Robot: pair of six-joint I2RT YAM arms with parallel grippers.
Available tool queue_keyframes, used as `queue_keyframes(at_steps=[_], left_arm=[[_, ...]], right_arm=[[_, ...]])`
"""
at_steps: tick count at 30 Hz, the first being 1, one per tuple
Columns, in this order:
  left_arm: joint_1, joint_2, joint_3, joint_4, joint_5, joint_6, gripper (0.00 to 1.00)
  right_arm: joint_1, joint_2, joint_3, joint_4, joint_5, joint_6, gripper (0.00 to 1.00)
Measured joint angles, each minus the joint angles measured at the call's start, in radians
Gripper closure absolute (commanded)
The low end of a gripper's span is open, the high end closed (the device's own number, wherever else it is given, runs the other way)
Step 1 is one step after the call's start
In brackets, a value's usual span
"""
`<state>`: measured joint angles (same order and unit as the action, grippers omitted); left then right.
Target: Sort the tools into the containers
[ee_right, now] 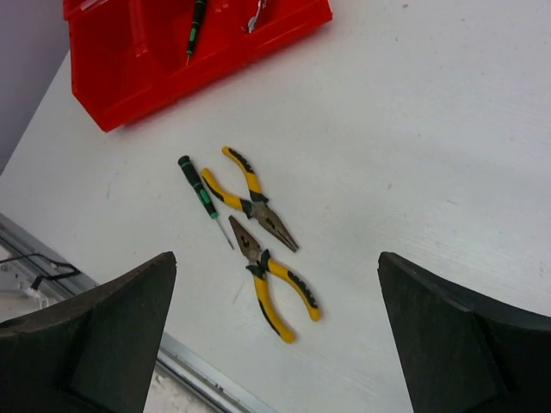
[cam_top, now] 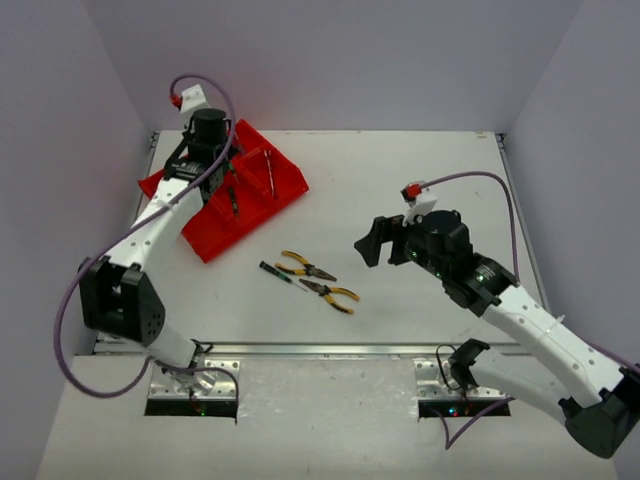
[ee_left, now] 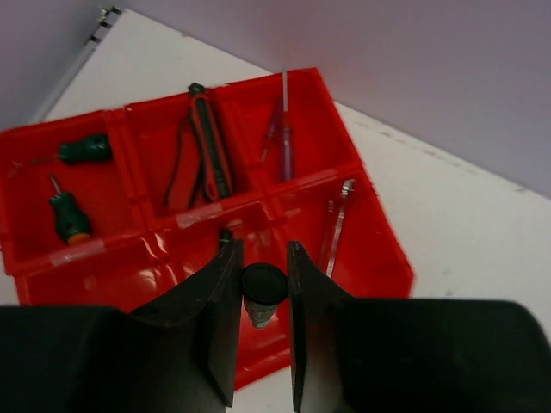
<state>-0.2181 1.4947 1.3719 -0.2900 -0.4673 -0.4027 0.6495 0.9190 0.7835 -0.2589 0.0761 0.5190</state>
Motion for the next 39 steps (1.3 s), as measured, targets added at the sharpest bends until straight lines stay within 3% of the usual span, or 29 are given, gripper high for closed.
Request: queue_keyframes(at_steps=[6, 13, 19, 25, 26, 30, 35, 39], left_arm=[[0.069, 0.274, 0.119, 0.017, -0.040, 0.237, 1.00], [0.100, 0.420, 0.165, -0.002, 0.025, 0.281, 1.00], [0.101, 0.426, 0.162, -0.012, 0.063, 0.242, 0.68], [0.101, 0.415, 0.130, -0.067, 0.108, 0.172, 0.24], [0.101, 0.407, 0.130, -0.085, 0.114, 0.162, 0.15], [0.101, 0.335, 0.135, -0.169, 0.134, 0.113, 0.02], [0.101, 0.077, 0.131, -0.246, 0.143, 0.064, 0.00], [0.101, -0.253, 0.035, -0.227, 0.155, 0.033, 0.00]], right_arm=[[0.001, -0.121, -0.048, -0.037, -0.009, -0.002, 0.01], [0.001, -0.087, -0.072, -0.057, -0.041, -0.006, 0.01], [0.002, 0.048, -0.072, -0.019, -0.152, -0.041, 0.01], [0.062, 0.286, -0.012, -0.018, -0.184, -0.085, 0.01], [0.080, 0.321, 0.010, -0.018, -0.183, -0.094, 0.01], [0.152, 0.437, 0.117, -0.015, -0.179, -0.148, 0.05], [0.251, 0.609, 0.277, 0.008, -0.158, -0.250, 0.42], [0.319, 0.739, 0.355, 0.019, -0.147, -0.317, 0.49]])
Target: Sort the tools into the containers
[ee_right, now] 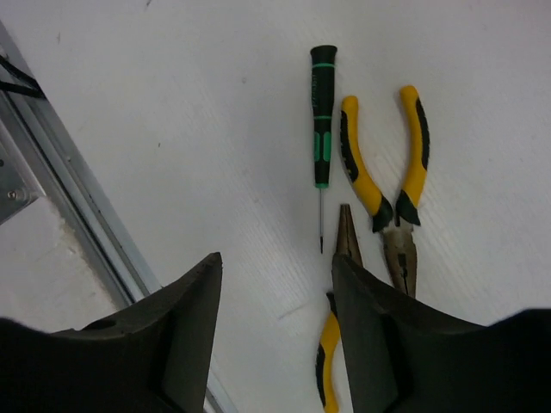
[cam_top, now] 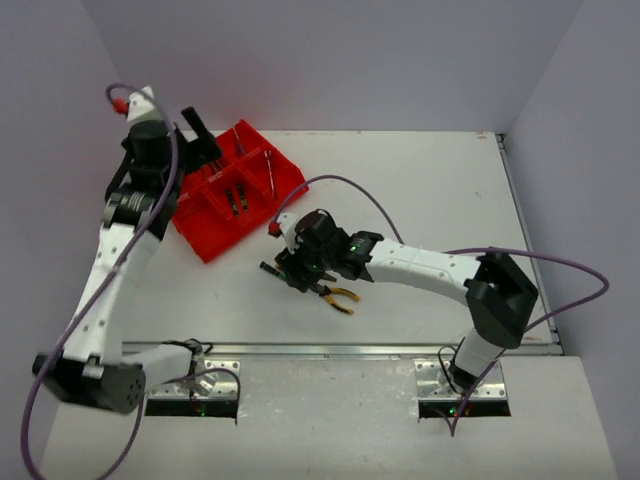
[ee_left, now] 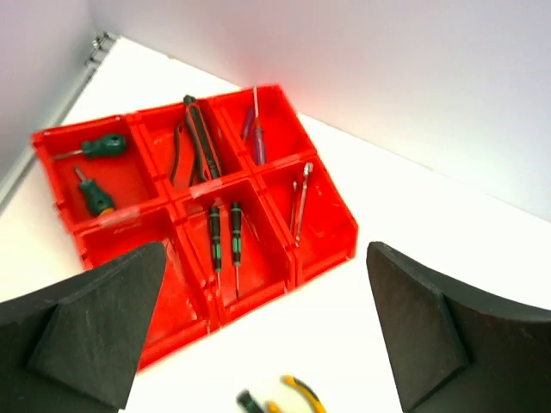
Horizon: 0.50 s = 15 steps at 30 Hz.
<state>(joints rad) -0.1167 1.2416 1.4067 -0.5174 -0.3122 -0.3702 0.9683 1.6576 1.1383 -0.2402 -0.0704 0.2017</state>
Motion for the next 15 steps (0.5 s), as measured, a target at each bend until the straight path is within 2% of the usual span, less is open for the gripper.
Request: queue_keyframes(at_steps=[4, 8, 12, 15], left_arm=[[0.000, -0.386, -0.236, 0.062, 0.020, -0.010, 0.00], [0.000, -0.714, -0.462, 0.063, 0.024, -0.010, 0.00], [0.000, -0.807, -0.560, 0.059, 0.024, -0.008, 0.00], [0.000, -0.813, -0.612, 0.016, 0.016, -0.006, 0.00]], right_arm=[[0.051, 0.155, 0.110, -0.026, 0.021, -0.057, 0.49], [0.075, 0.340, 0.270, -0.051, 0.057, -0.104, 0.42], [0.075, 0.462, 0.387, -0.082, 0.099, -0.135, 0.35], [0.075, 0.554, 0.497, -0.108, 0.145, -0.145, 0.33]])
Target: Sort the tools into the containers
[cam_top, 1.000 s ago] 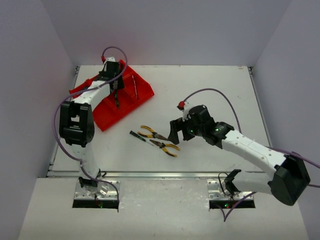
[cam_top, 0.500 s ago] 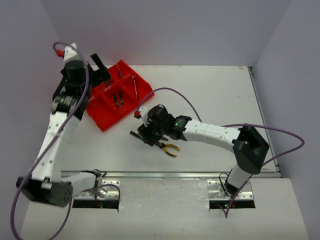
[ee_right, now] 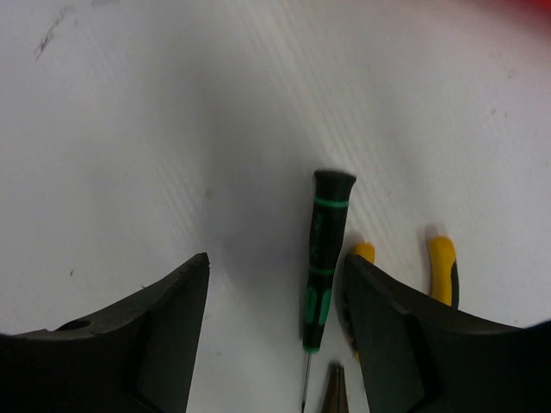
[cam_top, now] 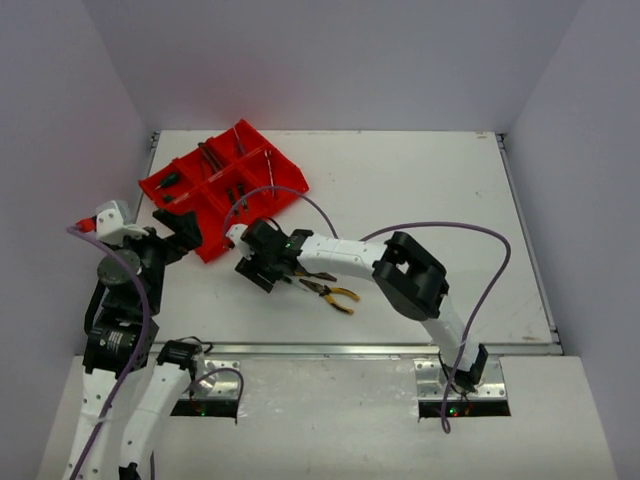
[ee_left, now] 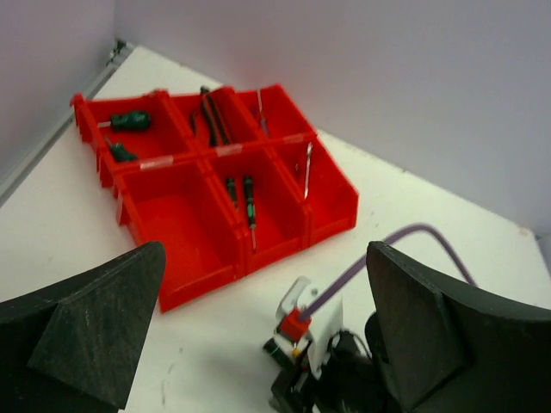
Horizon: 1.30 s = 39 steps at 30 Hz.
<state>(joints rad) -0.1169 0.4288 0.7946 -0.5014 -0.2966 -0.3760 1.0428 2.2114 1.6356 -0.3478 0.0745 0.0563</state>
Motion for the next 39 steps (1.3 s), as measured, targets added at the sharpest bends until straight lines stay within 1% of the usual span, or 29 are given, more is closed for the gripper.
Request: queue_keyframes(at_steps=[3, 5, 10, 16, 18, 19, 22, 24, 32, 36, 39], left_arm=[[0.000, 0.005, -0.016, -0.017, 0.006, 0.000, 0.00], [0.000, 0.005, -0.019, -0.018, 0.017, 0.000, 0.00], [0.000, 0.005, -0.019, -0.017, 0.035, 0.001, 0.00], [0.000, 0.005, -0.019, -0.010, 0.048, 0.004, 0.00], [0.000, 0.006, -0.019, -0.011, 0.052, 0.004, 0.00], [0.000, 0.006, -0.019, -0.011, 0.053, 0.004, 0.00], [0.000, 0.006, -0.019, -0.010, 0.057, 0.004, 0.00], [0.000, 0.006, -0.019, -0.010, 0.058, 0.004, 0.00], [0.000, -0.005, -0.019, -0.011, 0.055, 0.004, 0.00], [0.000, -0.011, -0.019, -0.011, 0.053, 0.004, 0.00], [0.000, -0.013, -0.019, -0.011, 0.047, 0.003, 0.00]], right_arm=[[-0.004, 0.047, 0.063, -0.014, 0.034, -0.003, 0.33], [-0.009, 0.072, 0.109, -0.033, 0.038, -0.004, 0.40], [-0.024, 0.127, 0.205, -0.067, 0.023, -0.008, 0.54], [-0.039, 0.146, 0.206, -0.115, -0.029, -0.004, 0.56], [-0.040, 0.146, 0.205, -0.127, -0.038, -0.003, 0.62], [-0.039, 0.146, 0.205, -0.129, -0.043, -0.001, 0.67], [-0.039, 0.147, 0.205, -0.137, -0.051, 0.003, 0.85], [-0.039, 0.148, 0.205, -0.136, -0.050, 0.005, 0.99], [-0.039, 0.121, 0.166, -0.106, -0.054, 0.052, 1.00], [-0.052, 0.034, 0.148, -0.112, -0.061, 0.121, 1.00], [-0.097, -0.050, 0.171, -0.082, -0.078, 0.211, 1.00]])
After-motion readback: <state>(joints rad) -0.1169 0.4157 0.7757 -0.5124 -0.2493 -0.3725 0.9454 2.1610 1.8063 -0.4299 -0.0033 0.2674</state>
